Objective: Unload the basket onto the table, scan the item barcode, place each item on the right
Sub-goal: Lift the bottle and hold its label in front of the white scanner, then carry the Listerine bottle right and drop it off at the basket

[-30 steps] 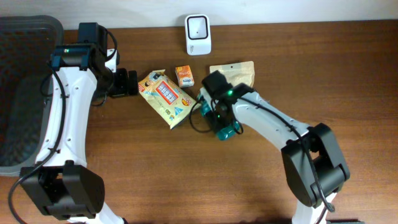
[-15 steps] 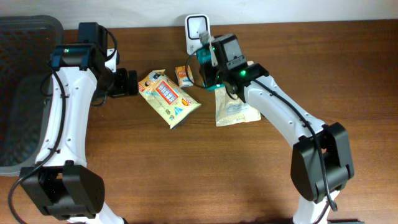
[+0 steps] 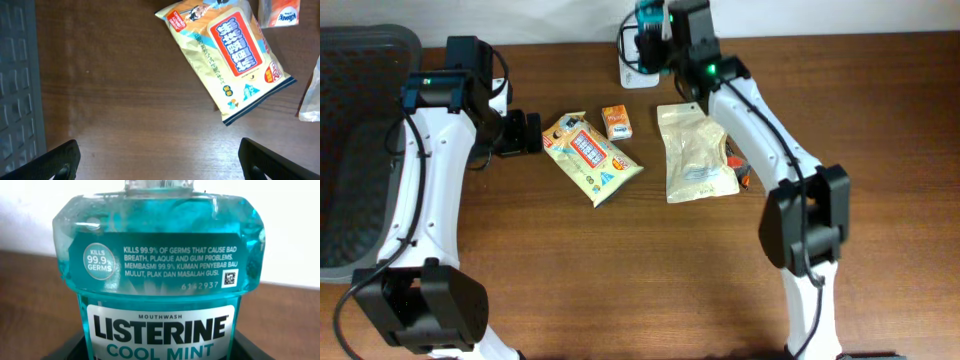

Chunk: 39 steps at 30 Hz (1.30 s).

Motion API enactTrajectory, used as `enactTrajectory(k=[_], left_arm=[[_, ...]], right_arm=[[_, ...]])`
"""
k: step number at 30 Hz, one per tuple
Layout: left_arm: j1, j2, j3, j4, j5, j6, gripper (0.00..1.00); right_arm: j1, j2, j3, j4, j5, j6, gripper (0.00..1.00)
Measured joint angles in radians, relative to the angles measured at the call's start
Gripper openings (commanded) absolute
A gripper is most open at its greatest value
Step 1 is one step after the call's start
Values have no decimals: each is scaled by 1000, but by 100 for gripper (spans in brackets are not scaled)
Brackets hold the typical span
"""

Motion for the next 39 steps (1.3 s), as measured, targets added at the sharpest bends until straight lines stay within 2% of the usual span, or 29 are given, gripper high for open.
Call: enactTrajectory(k=[5, 12, 24, 27, 33, 36, 39], left_arm=[[0, 0, 0, 0, 0, 0, 99], [0, 0, 0, 0, 0, 0, 99], [0, 0, 0, 0, 0, 0, 99], [0, 0, 0, 0, 0, 0, 99], [0, 0, 0, 1, 0, 0, 99], [0, 0, 0, 1, 0, 0, 99], [0, 0, 0, 0, 0, 0, 99]], right_arm=[[-2, 155, 185, -21, -7, 14, 39], [-2, 259, 188, 14, -10, 33, 40], [-2, 270, 198, 9, -10, 44, 40], [-9, 272, 252, -85, -6, 56, 40], [-108, 273, 528, -372, 10, 95, 36], [-240, 272, 663, -548, 31, 139, 37], [-426, 270, 707, -732, 50, 176, 35]])
